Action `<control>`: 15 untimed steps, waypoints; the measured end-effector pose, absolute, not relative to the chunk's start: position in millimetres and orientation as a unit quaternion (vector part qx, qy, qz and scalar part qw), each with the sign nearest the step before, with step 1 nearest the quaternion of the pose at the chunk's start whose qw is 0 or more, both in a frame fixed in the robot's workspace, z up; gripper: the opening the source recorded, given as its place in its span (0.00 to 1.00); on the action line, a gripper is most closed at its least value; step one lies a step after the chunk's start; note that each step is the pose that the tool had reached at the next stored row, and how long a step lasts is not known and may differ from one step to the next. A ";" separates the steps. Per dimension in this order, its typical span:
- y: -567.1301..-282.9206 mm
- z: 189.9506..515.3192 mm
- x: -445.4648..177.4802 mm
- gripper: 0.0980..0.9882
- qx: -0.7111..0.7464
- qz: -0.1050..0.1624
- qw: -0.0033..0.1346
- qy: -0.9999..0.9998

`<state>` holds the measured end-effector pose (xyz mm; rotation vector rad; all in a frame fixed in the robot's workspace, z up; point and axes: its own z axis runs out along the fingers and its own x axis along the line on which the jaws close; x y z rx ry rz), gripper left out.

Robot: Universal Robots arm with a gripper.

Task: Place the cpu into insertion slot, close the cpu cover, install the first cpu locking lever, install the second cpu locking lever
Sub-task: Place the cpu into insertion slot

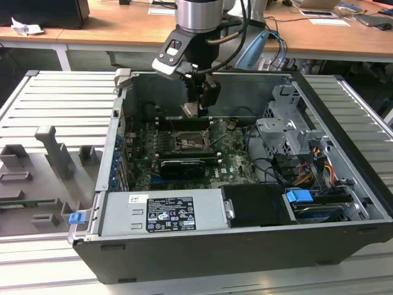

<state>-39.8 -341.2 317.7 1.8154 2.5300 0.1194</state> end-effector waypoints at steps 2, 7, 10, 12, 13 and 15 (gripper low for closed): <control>-341.2 311.0 -39.9 0.48 0.620 0.037 0.014 0.784; -341.2 303.9 -39.9 0.48 0.661 0.036 0.016 0.750; -341.2 301.1 -39.8 0.48 0.676 0.036 0.016 0.736; -341.2 299.4 -39.9 0.48 0.680 0.036 0.017 0.732; -341.2 298.9 -39.9 0.48 0.681 0.036 0.017 0.732; -341.2 298.3 -39.9 0.48 0.681 0.036 0.017 0.731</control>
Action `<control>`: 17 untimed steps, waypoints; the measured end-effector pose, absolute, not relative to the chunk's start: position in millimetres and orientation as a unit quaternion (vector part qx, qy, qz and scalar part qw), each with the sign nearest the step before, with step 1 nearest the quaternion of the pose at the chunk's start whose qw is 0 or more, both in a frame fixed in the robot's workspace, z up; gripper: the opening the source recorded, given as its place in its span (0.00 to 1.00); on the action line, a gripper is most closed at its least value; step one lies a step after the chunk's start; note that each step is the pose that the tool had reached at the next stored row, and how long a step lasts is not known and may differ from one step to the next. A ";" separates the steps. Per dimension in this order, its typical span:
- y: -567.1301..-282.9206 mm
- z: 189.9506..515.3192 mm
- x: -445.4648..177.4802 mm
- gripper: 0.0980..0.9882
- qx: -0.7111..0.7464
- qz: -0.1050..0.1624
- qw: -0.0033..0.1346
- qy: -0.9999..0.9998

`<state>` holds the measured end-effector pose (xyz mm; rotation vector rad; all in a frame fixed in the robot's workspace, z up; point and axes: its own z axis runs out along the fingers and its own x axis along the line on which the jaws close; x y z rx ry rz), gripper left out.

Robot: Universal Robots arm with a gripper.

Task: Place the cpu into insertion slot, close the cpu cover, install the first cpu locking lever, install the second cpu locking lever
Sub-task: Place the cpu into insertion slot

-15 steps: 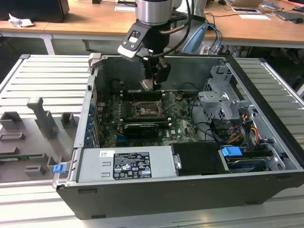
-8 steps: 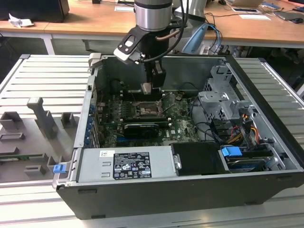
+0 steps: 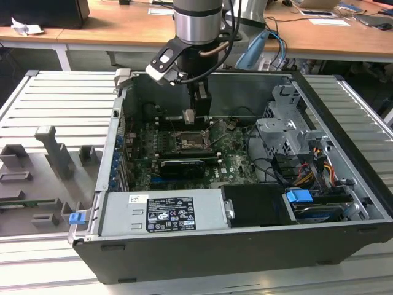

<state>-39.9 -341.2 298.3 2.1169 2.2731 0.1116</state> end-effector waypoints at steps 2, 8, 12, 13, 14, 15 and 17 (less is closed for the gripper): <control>-341.3 297.9 -39.9 0.48 0.681 0.036 0.017 0.731; -341.3 296.0 -39.9 0.48 0.682 0.036 0.017 0.730; -341.3 295.2 -40.1 0.48 0.683 0.036 0.017 0.730; -341.2 294.8 -40.2 0.48 0.683 0.036 0.017 0.729; -341.2 294.2 -40.2 0.48 0.684 0.036 0.017 0.729; -341.2 293.8 -40.2 0.48 0.685 0.036 0.017 0.728; -341.2 292.9 -40.4 0.48 0.688 0.036 0.017 0.725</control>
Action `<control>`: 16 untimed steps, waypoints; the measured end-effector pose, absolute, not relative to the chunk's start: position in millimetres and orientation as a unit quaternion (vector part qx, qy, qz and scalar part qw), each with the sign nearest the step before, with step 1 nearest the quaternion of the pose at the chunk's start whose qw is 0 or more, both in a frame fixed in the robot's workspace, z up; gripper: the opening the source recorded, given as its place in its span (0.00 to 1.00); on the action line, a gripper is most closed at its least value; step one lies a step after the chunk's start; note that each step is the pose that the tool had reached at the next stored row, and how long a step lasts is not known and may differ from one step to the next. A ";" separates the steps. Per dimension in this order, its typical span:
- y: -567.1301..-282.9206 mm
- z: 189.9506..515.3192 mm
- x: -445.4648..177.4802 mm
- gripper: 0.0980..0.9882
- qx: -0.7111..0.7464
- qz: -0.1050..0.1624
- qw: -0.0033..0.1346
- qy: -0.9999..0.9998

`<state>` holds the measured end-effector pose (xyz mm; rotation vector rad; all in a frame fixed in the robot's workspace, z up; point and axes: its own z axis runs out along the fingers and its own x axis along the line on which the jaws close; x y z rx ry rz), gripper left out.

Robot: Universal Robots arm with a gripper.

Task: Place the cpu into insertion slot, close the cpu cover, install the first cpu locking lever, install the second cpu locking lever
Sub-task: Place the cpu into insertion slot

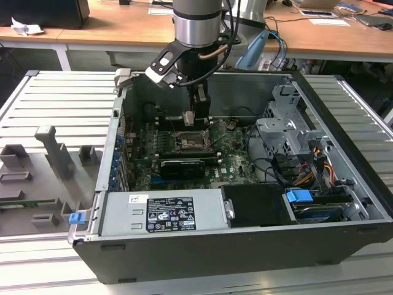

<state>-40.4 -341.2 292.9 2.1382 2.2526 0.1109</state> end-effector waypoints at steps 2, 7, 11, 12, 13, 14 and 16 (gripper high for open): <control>-340.9 290.6 -40.6 0.48 0.692 0.036 0.017 0.720; -340.8 283.3 -40.5 0.48 0.704 0.034 0.018 0.709; -339.9 273.3 -40.6 0.48 0.711 0.033 0.018 0.702; -339.9 271.6 -40.6 0.48 0.711 0.033 0.018 0.702; -339.9 270.4 -40.6 0.48 0.711 0.033 0.018 0.702; -339.9 269.4 -40.6 0.48 0.711 0.033 0.018 0.702; -339.9 267.2 -40.7 0.48 0.711 0.033 0.018 0.702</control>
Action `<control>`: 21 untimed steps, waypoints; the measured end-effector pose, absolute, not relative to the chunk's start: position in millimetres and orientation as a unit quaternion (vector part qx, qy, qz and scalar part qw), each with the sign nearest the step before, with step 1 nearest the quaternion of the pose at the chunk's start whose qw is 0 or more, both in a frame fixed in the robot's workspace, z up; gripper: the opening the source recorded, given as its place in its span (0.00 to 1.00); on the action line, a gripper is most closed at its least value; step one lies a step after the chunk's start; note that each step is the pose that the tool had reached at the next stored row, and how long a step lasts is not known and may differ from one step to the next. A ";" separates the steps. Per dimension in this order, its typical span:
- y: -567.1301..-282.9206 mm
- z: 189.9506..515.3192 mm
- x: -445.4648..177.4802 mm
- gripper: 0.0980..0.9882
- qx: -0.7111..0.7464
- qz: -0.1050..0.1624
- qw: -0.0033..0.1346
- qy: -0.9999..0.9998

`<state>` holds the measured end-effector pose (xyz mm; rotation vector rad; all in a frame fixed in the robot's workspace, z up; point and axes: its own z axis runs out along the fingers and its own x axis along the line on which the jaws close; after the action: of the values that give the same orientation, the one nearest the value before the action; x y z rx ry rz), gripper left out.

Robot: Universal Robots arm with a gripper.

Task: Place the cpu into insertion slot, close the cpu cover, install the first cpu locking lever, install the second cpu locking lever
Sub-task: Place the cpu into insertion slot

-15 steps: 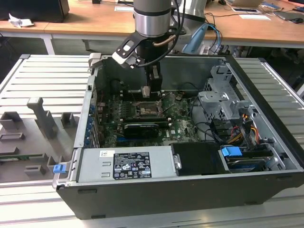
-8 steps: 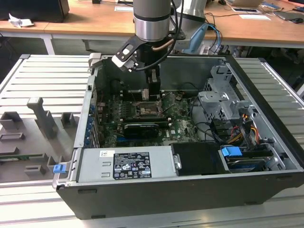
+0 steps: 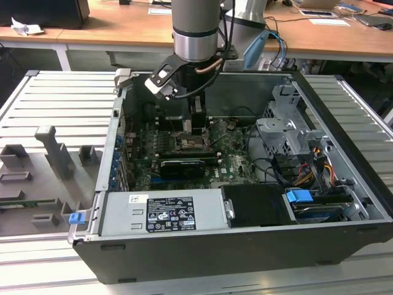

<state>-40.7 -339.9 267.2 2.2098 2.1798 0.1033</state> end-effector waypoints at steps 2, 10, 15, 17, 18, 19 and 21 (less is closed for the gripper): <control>-339.9 266.5 -40.7 0.48 0.709 0.033 0.018 0.704; -337.9 255.6 -40.6 0.48 0.696 0.034 0.017 0.717; -332.9 242.1 -40.6 0.48 0.696 0.034 0.017 0.717; -332.3 239.5 -40.5 0.48 0.696 0.034 0.017 0.717; -331.9 238.0 -40.7 0.48 0.699 0.034 0.017 0.714; -331.7 236.7 -40.8 0.48 0.701 0.034 0.017 0.712; -331.6 230.2 -41.0 0.48 0.703 0.033 0.018 0.710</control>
<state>-41.0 -331.6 230.2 2.1836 2.2070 0.1040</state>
